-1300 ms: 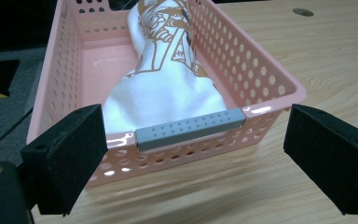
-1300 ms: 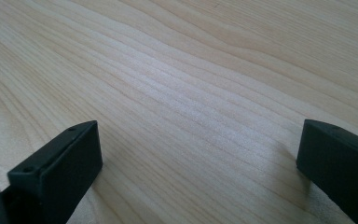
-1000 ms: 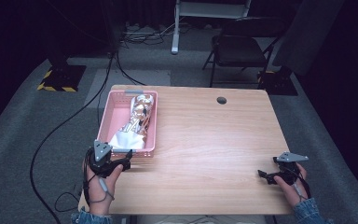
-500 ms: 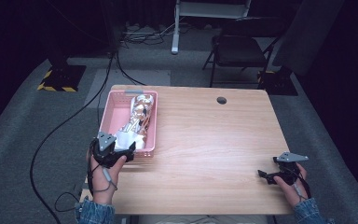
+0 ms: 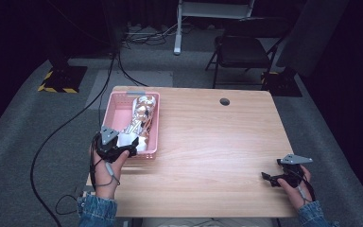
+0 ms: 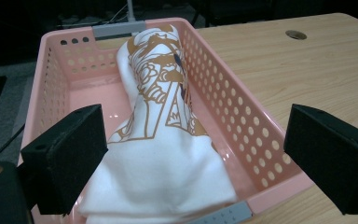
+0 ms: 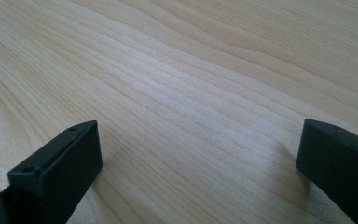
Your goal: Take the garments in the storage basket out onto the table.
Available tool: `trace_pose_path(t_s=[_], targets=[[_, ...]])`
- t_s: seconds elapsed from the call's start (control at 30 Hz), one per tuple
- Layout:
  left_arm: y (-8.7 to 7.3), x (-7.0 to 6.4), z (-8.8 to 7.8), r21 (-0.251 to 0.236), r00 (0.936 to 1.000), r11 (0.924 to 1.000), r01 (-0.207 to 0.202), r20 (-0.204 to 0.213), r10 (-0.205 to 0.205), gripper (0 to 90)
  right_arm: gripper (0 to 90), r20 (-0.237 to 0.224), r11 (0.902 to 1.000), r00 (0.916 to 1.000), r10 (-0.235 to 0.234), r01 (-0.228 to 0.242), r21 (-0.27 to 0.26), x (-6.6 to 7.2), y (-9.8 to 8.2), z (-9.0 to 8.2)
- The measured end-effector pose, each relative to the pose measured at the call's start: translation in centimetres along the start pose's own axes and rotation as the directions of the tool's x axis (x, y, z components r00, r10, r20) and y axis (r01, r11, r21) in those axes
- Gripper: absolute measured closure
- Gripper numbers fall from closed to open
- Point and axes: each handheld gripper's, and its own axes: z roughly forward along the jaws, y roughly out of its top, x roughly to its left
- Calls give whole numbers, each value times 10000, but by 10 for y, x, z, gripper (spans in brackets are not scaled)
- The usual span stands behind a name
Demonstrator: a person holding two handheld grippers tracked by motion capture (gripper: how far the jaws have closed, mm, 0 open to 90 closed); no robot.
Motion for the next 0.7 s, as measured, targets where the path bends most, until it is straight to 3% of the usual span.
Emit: trace_pose_path(t_s=[0.7], targets=[[27,7,21,-9,9999,10000,-16,162,16,56,0,-1,10000,10000,0,0,-3,0,0,0]])
